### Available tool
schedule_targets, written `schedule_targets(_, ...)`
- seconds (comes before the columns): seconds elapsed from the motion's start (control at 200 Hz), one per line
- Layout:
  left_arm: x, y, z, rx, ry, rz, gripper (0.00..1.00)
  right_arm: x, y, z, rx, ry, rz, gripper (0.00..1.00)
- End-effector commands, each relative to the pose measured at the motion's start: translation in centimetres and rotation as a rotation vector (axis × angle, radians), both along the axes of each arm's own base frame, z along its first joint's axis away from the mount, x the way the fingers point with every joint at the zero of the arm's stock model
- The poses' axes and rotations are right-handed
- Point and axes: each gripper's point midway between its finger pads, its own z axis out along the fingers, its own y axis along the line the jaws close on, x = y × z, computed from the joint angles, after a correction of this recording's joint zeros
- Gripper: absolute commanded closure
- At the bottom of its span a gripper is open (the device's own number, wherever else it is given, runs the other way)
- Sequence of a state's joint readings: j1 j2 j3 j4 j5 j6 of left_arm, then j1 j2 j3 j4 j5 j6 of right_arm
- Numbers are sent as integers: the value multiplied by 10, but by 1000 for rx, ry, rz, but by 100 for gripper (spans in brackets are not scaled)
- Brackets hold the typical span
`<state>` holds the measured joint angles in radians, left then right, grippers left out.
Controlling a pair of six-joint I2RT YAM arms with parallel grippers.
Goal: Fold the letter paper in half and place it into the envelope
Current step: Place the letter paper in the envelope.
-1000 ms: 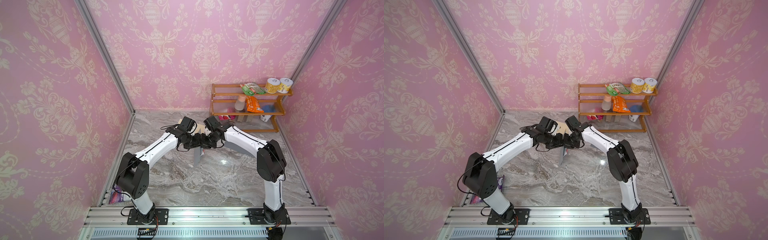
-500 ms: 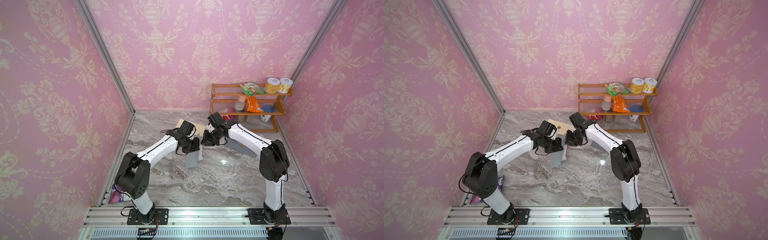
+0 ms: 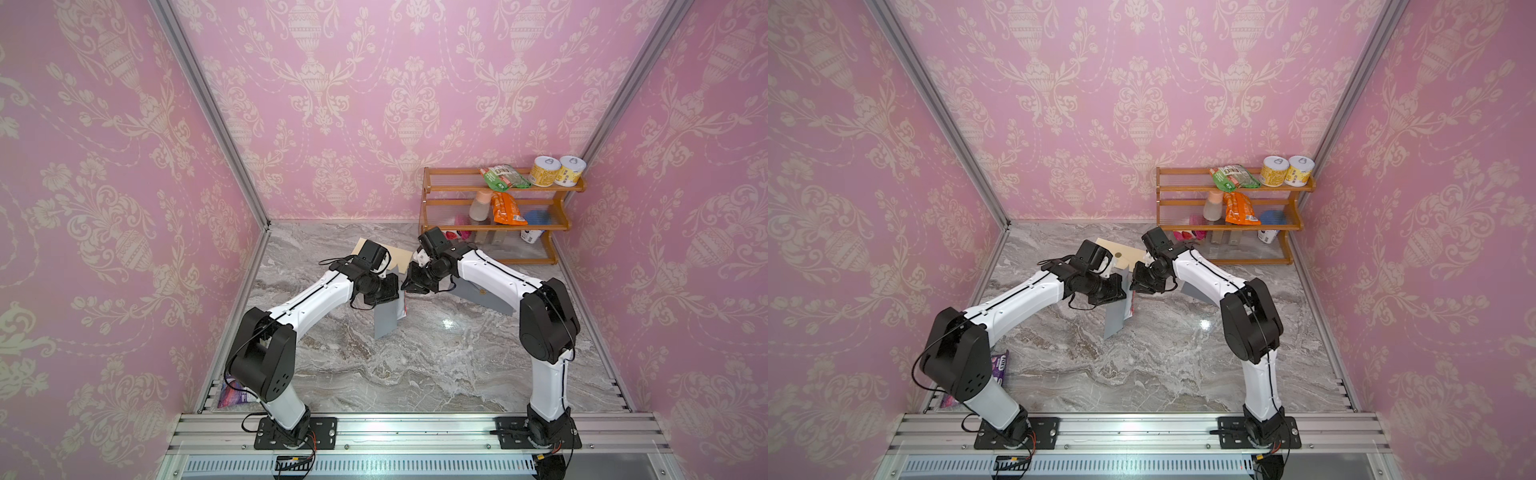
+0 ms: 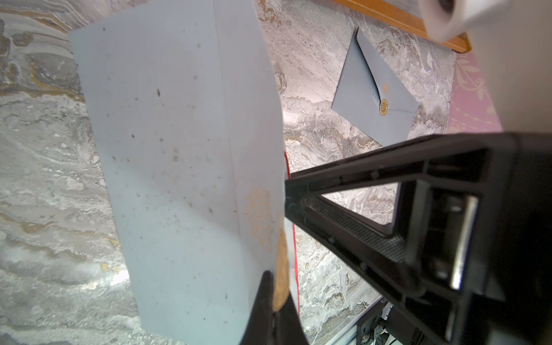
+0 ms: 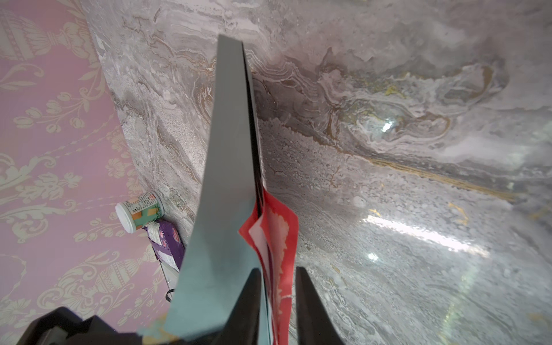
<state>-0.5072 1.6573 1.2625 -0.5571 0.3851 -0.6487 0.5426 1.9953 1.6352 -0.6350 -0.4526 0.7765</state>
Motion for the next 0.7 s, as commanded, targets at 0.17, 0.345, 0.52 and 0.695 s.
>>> schedule_targets(0.17,-1,-4,24,-39,-30,-8,100,-2,9,5,75,14,4,87)
schedule_targets(0.345,1,-5,27,-44,-39,-11,100,-5,10,3,83,27,3,100)
schedule_targets(0.52,2,-6,31,-49,-48,-10,100,-11,11,-7,74,49,6,100)
schedule_targets(0.695,4,-7,34,-53,-54,-6,100,-20,19,-18,80,74,18,100)
